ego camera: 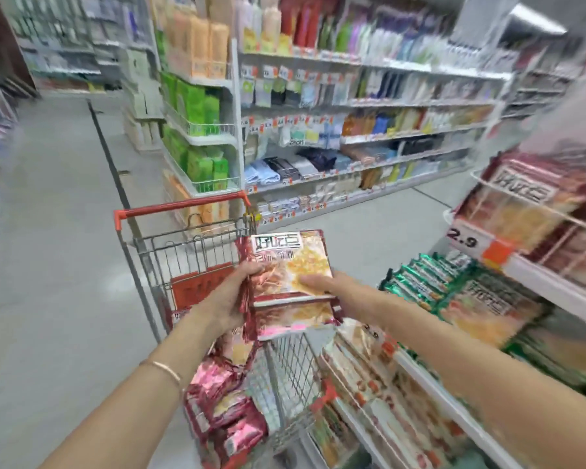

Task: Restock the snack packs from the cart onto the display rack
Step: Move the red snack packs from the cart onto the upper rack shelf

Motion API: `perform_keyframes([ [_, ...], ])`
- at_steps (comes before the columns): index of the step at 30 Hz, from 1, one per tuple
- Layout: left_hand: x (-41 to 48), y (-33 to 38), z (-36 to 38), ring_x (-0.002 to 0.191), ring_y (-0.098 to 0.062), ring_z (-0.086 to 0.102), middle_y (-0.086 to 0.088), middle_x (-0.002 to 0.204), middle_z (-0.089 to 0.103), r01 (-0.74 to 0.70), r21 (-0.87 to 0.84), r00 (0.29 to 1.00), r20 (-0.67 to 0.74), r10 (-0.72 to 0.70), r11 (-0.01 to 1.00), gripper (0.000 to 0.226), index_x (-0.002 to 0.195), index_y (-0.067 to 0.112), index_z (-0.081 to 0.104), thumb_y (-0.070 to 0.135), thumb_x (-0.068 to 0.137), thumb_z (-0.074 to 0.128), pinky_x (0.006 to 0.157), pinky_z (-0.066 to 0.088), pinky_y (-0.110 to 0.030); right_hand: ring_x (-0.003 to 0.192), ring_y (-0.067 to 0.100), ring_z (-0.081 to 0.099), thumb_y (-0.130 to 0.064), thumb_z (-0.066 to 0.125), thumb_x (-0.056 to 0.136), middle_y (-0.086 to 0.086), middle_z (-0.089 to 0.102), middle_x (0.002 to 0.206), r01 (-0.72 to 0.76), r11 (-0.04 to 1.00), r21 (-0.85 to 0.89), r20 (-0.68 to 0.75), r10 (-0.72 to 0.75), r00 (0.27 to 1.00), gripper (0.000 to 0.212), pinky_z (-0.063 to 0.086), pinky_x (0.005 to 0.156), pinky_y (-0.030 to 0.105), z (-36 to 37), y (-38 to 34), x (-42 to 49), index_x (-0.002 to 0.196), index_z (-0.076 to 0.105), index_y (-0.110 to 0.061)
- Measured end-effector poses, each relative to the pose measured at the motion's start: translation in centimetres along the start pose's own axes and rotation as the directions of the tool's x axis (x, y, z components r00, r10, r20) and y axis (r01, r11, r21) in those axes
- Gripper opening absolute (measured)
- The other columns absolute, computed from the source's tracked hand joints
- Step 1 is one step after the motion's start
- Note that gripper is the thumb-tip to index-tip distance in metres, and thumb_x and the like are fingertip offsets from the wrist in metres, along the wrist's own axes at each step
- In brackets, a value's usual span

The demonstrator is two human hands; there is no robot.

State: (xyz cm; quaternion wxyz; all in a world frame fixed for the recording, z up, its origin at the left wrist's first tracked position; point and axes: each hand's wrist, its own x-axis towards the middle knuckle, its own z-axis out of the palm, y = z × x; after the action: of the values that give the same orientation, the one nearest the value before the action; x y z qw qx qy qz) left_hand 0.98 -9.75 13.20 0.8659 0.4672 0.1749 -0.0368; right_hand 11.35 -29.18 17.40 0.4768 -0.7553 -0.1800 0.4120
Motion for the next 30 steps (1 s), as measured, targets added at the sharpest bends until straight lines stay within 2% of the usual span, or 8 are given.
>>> perform_keyframes([
  [6, 3.2, 7.4, 18.1, 0.056, -0.013, 0.07, -0.002, 0.07, 0.075, -0.204, 0.355, 0.97, 0.196, 0.141, 0.912, 0.026, 0.088, 0.017, 0.067, 0.039, 0.095, 0.055, 0.052, 0.057, -0.022, 0.075, 0.018, 0.074, -0.026, 0.071, 0.081, 0.008, 0.074, 0.101, 0.319, 0.895, 0.311, -0.364, -0.198, 0.91, 0.05, 0.06, 0.065, 0.027, -10.5, -4.0, -10.3, 0.126, 0.059, -0.007],
  [12, 4.6, 8.9, 39.6, 0.051, -0.006, 0.061, 0.01, 0.059, 0.064, -0.471, 0.541, 0.845, 0.504, 0.18, 0.697, 0.031, 0.08, 0.021, 0.059, 0.048, 0.095, 0.057, 0.053, 0.049, -0.017, 0.072, 0.015, 0.073, -0.013, 0.063, 0.092, 0.002, 0.076, 0.087, 0.548, 0.834, 0.066, -0.707, -0.348, 0.616, 0.028, 0.059, 0.061, 0.027, -22.6, -4.0, -26.4, 0.119, 0.06, -0.008],
  [15, 4.1, 7.1, 48.8, 0.085, -0.014, 0.072, 0.001, 0.089, 0.076, -0.604, 0.474, 0.723, 0.663, 0.191, 0.64, 0.024, 0.104, 0.02, 0.063, 0.037, 0.088, 0.069, 0.083, 0.058, -0.032, 0.086, 0.019, 0.072, -0.01, 0.066, 0.088, 0.009, 0.075, 0.104, 0.475, 0.878, -0.055, -0.77, -0.34, 0.54, 0.029, 0.059, 0.078, 0.03, -28.4, -2.2, -33.5, 0.117, 0.064, -0.007],
  [20, 6.9, 0.7, 59.8, 0.098, -0.012, 0.066, -0.001, 0.108, 0.073, -0.684, 0.545, 0.646, 0.762, 0.055, 0.486, 0.016, 0.109, 0.023, 0.061, 0.027, 0.094, 0.065, 0.089, 0.046, -0.03, 0.108, 0.022, 0.069, -0.024, 0.082, 0.067, 0.006, 0.074, 0.116, 0.192, 0.979, -0.068, -0.815, -0.166, 0.555, 0.052, 0.051, 0.101, 0.039, -37.2, 3.5, -41.4, 0.115, 0.068, -0.01],
  [24, 12.5, -4.2, 63.7, 0.096, -0.01, 0.064, 0.005, 0.097, 0.075, -0.694, 0.644, 0.663, 0.746, -0.063, 0.323, 0.018, 0.099, 0.026, 0.066, 0.027, 0.085, 0.078, 0.086, 0.042, -0.02, 0.11, 0.014, 0.066, -0.021, 0.077, 0.085, -0.002, 0.073, 0.115, 0.005, 1.0, -0.009, -0.777, -0.01, 0.63, 0.025, 0.051, 0.098, 0.029, -43.3, 9.5, -41.4, 0.109, 0.072, -0.015],
  [26, 14.2, -5.7, 64.5, 0.093, -0.01, 0.06, 0.007, 0.103, 0.068, -0.706, 0.7, 0.7, 0.712, -0.043, 0.103, 0.038, 0.108, 0.02, 0.062, 0.029, 0.078, 0.083, 0.075, 0.043, -0.018, 0.096, 0.01, 0.069, -0.016, 0.073, 0.089, -0.001, 0.075, 0.11, -0.007, 0.999, 0.046, -0.723, 0.038, 0.689, 0.016, 0.053, 0.08, 0.021, -45.1, 12.2, -39.6, 0.105, 0.073, -0.013],
  [28, 15.7, -6.7, 64.8, 0.109, -0.015, 0.054, 0.004, 0.125, 0.055, -0.702, 0.695, 0.71, 0.7, -0.077, -0.152, 0.071, 0.133, 0.019, 0.05, 0.027, 0.073, 0.087, 0.085, 0.041, -0.023, 0.098, 0.009, 0.068, -0.017, 0.074, 0.088, -0.004, 0.074, 0.109, -0.051, 0.995, 0.084, -0.668, 0.094, 0.738, 0.02, 0.049, 0.08, 0.024, -46.2, 14.7, -37.2, 0.107, 0.069, -0.014],
  [30, 17.0, -7.3, 65.2, 0.124, -0.018, 0.05, 0.002, 0.143, 0.049, -0.718, 0.614, 0.675, 0.729, -0.112, -0.327, 0.095, 0.147, 0.022, 0.038, 0.029, 0.067, 0.089, 0.101, 0.038, -0.023, 0.115, 0.011, 0.06, -0.027, 0.085, 0.075, -0.008, 0.066, 0.124, -0.108, 0.991, 0.074, -0.662, 0.13, 0.738, 0.062, 0.046, 0.091, 0.028, -47.1, 16.4, -35.2, 0.128, 0.054, -0.02],
])
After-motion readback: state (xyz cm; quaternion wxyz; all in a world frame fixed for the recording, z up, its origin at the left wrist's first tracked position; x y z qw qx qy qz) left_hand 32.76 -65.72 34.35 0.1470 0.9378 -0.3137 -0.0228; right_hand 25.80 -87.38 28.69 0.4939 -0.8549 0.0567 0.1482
